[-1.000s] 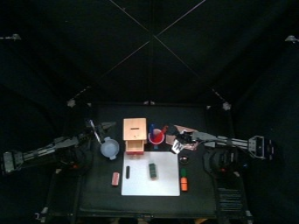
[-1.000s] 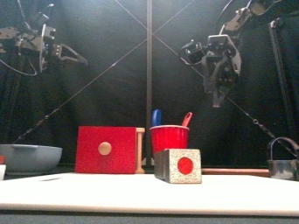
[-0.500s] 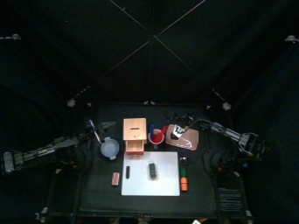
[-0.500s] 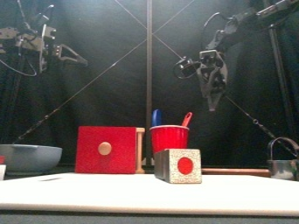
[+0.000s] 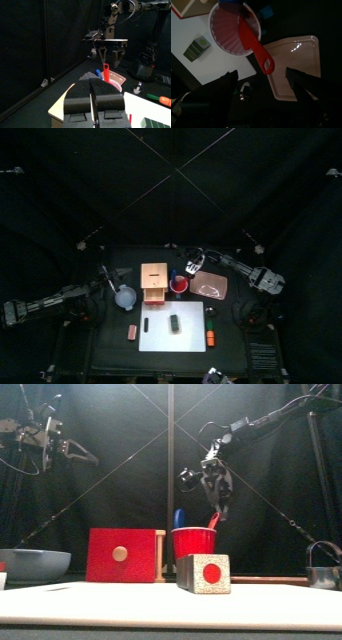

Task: Place sushi on board then cut the sushi with the knife then place the pieces on the plate
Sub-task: Pick knife at handle with right hand

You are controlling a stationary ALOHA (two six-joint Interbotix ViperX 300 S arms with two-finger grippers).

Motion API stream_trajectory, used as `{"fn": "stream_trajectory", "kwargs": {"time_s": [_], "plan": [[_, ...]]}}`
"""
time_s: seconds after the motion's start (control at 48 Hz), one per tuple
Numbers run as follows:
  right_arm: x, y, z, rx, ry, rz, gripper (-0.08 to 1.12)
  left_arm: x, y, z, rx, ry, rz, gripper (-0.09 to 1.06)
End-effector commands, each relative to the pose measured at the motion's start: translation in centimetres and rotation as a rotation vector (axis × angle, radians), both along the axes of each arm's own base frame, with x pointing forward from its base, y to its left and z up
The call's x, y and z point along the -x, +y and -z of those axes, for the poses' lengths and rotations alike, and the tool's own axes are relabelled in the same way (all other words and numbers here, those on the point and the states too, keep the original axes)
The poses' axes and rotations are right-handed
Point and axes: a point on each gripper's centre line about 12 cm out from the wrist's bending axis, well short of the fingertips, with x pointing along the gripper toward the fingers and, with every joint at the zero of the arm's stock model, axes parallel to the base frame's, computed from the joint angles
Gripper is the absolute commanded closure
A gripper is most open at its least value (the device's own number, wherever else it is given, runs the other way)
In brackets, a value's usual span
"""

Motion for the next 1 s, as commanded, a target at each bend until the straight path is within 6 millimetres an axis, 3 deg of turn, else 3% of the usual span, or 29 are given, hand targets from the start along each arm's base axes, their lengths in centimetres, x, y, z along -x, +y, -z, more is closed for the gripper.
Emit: {"fn": "stream_trajectory", "kwargs": {"time_s": [0.021, 0.354, 0.729, 1.0], "plan": [[-0.5, -1.0, -1.4, -0.002, -0.028, 0.002, 0.0, 0.0, 0.3, -0.5, -0.012, -0.013, -0.012, 0.93], [-1.7, -2.9, 0.2, -0.062, -0.012, 0.023, 0.0, 0.3, 0.8, -0.2, -0.01, -0.005, -0.04, 0.93], [-1.1, -1.9, 2.0, -0.129, 0.031, 0.039, 0.01, 0.7, 1.1, 0.5, -0.002, 0.01, -0.063, 0.93], [-1.2, -1.7, 2.1, -0.132, 0.04, 0.047, 0.05, 0.7, 1.1, 0.6, 0.002, 0.013, -0.063, 0.93]]}}
